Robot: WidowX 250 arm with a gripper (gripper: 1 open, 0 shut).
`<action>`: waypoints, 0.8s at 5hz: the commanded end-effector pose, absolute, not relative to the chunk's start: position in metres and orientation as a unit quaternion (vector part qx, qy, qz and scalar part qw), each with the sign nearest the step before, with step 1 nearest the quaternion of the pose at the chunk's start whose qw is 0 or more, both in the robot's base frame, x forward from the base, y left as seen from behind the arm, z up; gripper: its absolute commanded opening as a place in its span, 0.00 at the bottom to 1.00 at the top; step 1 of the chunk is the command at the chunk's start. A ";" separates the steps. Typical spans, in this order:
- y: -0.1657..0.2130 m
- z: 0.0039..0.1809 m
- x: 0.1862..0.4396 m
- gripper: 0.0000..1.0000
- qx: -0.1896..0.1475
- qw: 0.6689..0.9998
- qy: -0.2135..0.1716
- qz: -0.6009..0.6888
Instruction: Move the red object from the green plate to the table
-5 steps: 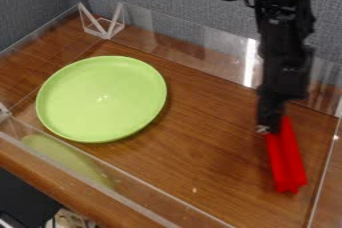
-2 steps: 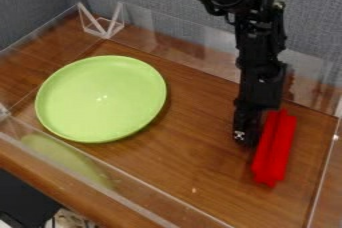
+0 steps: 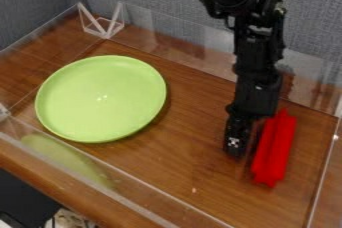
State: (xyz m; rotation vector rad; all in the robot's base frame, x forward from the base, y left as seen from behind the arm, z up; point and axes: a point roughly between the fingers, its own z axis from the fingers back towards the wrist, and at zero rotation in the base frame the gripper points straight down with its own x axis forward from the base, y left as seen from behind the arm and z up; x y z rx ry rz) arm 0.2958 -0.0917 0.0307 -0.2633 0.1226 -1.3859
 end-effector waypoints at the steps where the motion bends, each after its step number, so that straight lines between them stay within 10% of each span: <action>1: -0.076 0.074 0.301 1.00 -0.091 0.785 0.030 -0.612; 3: -0.069 0.148 0.285 1.00 -0.036 0.801 0.083 -0.592; 4: -0.077 0.138 0.295 1.00 -0.019 0.786 0.081 -0.612</action>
